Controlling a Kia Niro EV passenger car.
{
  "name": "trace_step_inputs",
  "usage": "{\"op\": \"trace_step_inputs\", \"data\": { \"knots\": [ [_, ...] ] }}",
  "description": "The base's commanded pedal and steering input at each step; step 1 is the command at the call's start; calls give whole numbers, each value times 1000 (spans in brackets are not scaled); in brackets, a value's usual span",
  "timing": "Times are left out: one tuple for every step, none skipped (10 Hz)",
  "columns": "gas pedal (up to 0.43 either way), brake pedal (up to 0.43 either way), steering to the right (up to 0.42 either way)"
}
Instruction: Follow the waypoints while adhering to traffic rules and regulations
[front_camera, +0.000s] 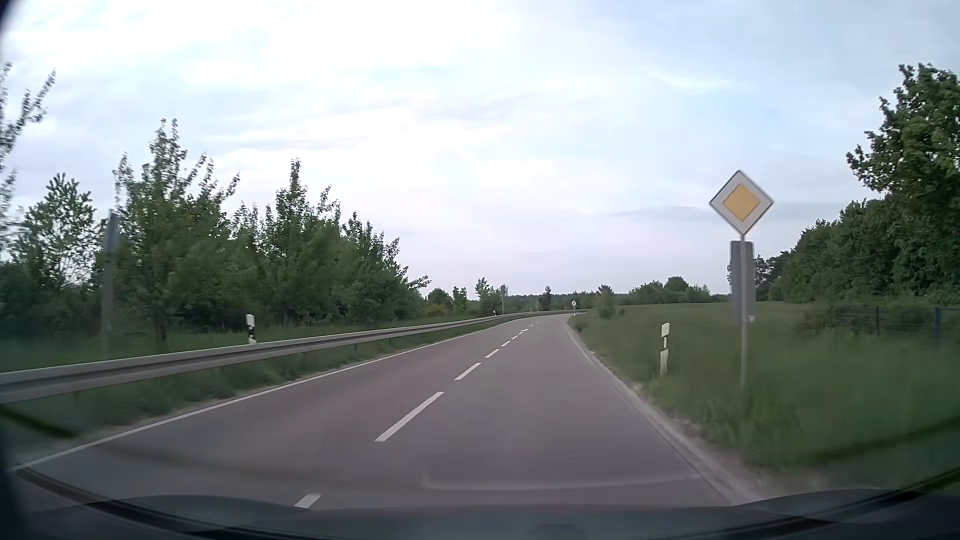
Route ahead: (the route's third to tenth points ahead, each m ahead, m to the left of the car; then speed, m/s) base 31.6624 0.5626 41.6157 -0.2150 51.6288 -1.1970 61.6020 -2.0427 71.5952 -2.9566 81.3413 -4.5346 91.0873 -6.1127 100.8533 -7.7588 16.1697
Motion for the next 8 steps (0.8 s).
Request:
{"op": "trace_step_inputs", "data": {
  "knots": [
    [240, 0, 16],
    [240, 0, 16],
    [240, 0, 16],
    [240, 0, 16],
    [240, 0, 16],
    [240, 0, 15],
    [240, 0, 15],
    [228, 0, 15]
  ]
}}
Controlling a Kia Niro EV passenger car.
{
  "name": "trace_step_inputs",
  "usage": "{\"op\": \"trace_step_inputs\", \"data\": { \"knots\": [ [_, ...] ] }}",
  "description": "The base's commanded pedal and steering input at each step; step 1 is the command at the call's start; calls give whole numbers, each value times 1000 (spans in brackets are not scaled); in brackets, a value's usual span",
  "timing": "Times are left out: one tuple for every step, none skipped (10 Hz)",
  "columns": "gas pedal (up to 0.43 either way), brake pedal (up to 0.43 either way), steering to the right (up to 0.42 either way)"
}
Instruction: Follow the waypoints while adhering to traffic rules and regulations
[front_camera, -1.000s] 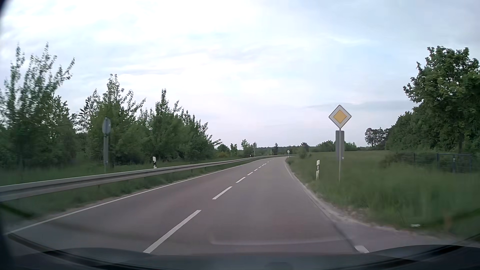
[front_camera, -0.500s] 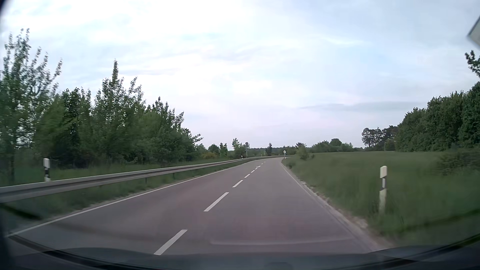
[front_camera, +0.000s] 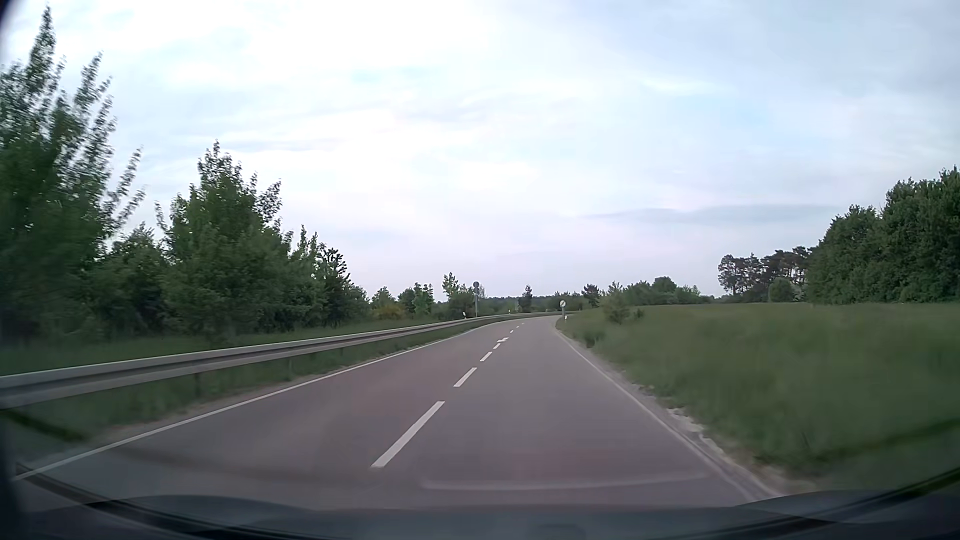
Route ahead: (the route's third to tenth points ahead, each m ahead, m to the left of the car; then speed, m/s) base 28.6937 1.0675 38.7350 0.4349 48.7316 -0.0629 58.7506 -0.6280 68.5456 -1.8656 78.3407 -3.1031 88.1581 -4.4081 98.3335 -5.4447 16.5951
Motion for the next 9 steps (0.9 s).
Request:
{"op": "trace_step_inputs", "data": {
  "knots": [
    [228, 0, 15],
    [228, 0, 15],
    [228, 0, 14],
    [228, 0, 12],
    [228, 0, 10],
    [228, 0, 8],
    [228, 0, 7],
    [228, 0, 6],
    [228, 0, 6]
  ]
}}
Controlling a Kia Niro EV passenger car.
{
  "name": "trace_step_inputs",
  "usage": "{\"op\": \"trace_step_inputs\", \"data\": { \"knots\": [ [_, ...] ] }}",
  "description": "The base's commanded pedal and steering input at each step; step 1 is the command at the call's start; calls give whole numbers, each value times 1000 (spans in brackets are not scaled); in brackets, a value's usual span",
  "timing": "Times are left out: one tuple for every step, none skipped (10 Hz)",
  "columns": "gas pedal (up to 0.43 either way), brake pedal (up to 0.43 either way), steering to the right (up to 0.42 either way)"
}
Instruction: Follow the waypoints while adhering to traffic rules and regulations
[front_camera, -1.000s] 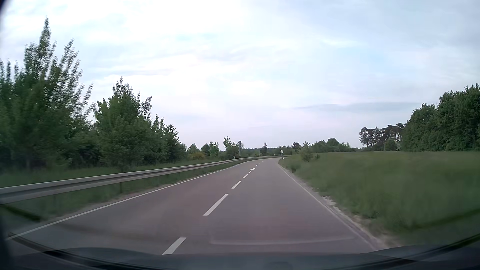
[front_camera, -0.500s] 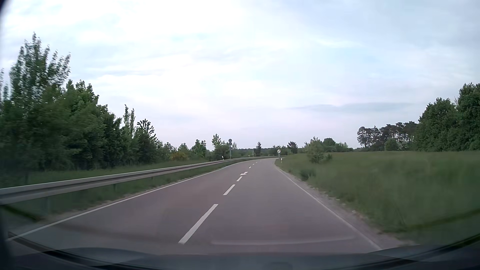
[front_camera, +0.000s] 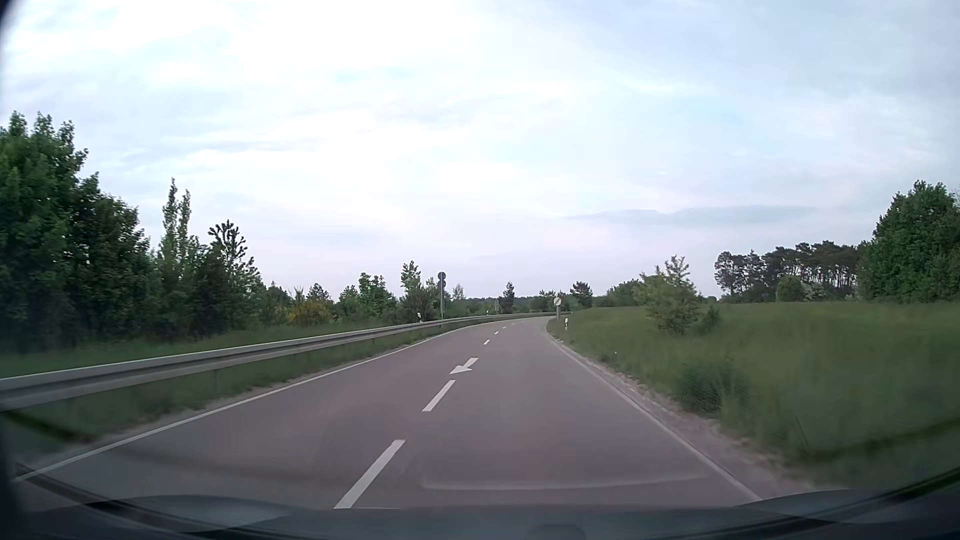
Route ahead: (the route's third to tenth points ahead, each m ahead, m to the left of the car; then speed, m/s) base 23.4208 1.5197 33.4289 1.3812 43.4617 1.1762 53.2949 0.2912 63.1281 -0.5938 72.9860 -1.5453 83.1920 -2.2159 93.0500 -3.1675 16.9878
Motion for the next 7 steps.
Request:
{"op": "trace_step_inputs", "data": {
  "knots": [
    [228, 0, 6],
    [228, 0, 6],
    [228, 0, 5],
    [228, 0, 5],
    [228, 0, 5],
    [228, 0, 5],
    [228, 0, 5]
  ]
}}
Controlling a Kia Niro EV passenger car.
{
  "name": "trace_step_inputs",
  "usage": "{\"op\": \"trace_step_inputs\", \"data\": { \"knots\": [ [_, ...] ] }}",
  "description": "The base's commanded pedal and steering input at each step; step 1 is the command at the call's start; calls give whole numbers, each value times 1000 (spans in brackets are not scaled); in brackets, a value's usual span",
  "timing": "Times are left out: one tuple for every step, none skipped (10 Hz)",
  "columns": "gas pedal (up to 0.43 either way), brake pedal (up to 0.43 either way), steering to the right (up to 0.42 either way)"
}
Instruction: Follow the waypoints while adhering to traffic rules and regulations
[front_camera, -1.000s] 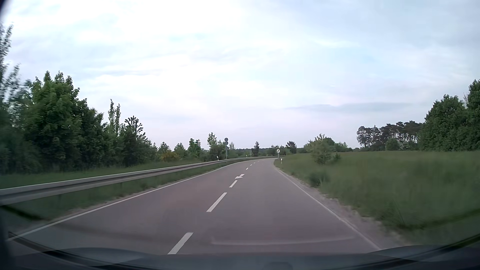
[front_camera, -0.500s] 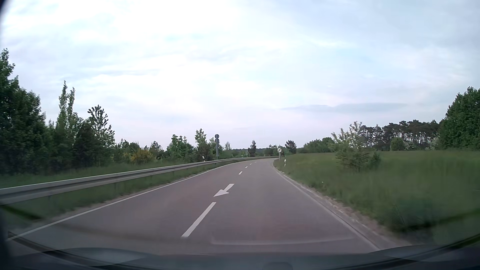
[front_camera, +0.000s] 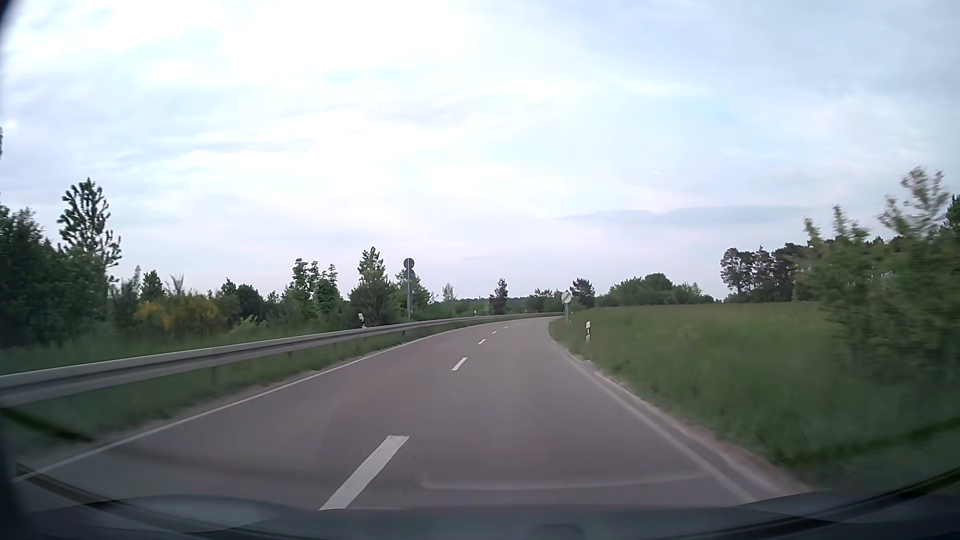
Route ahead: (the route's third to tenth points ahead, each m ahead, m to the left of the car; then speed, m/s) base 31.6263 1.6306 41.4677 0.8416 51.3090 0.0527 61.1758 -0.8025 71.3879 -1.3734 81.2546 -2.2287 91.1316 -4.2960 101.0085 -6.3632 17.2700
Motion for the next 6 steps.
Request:
{"op": "trace_step_inputs", "data": {
  "knots": [
    [228, 0, 5],
    [228, 0, 5],
    [240, 0, 5],
    [268, 0, 4],
    [280, 0, 2],
    [280, 0, 2]
  ]
}}
